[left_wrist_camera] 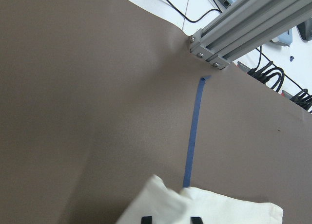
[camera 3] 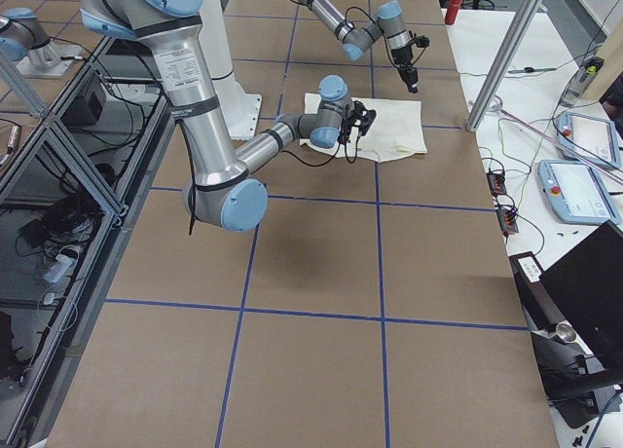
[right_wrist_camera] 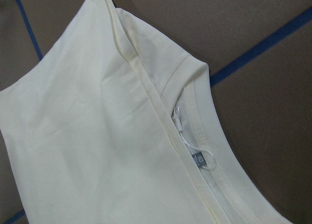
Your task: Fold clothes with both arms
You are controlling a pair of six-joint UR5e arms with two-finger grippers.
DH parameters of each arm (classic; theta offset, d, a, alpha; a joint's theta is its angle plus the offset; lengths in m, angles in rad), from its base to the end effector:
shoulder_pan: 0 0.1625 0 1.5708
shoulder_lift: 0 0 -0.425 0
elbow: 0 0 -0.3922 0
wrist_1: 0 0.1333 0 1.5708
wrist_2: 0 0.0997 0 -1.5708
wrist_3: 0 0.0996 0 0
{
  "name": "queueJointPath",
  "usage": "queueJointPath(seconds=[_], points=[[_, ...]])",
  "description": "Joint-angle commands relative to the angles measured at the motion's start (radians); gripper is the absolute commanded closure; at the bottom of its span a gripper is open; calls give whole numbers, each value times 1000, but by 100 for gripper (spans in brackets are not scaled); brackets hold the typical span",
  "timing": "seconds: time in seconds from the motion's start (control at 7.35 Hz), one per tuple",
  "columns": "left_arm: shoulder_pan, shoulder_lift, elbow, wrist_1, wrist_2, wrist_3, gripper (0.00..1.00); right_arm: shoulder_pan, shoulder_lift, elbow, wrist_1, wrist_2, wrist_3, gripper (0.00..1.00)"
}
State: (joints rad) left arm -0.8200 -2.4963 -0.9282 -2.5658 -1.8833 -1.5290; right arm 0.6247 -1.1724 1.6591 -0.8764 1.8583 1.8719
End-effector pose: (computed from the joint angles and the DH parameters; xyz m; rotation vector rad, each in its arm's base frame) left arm 0.4950 -0.6811 0.2405 0.2876 1.2746 -0.4664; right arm -0.4559 -0.4582 0.3148 -0.0621 -1.2207 0.6411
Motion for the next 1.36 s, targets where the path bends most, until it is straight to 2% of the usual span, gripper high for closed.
queueJointPath(seconds=[0.0, 0.14, 0.41, 0.68, 1.09, 1.22], points=[[-30, 91, -114, 3, -5, 4, 54, -87, -1, 27, -93, -52, 78, 1], [-28, 97, -122, 4, -4, 1, 53, -156, -12, 60, -167, -115, 95, 2], [-27, 100, -124, 3, -4, -5, 51, -262, 0, 163, -437, -198, 134, 3], [-27, 100, -124, 1, -4, -6, 50, -304, 2, 162, -449, -238, 181, 8], [-25, 100, -126, 1, -4, -10, 50, -319, 0, 160, -450, -246, 182, 31], [-25, 100, -126, 1, -4, -10, 50, -321, -7, 162, -450, -257, 182, 34]])
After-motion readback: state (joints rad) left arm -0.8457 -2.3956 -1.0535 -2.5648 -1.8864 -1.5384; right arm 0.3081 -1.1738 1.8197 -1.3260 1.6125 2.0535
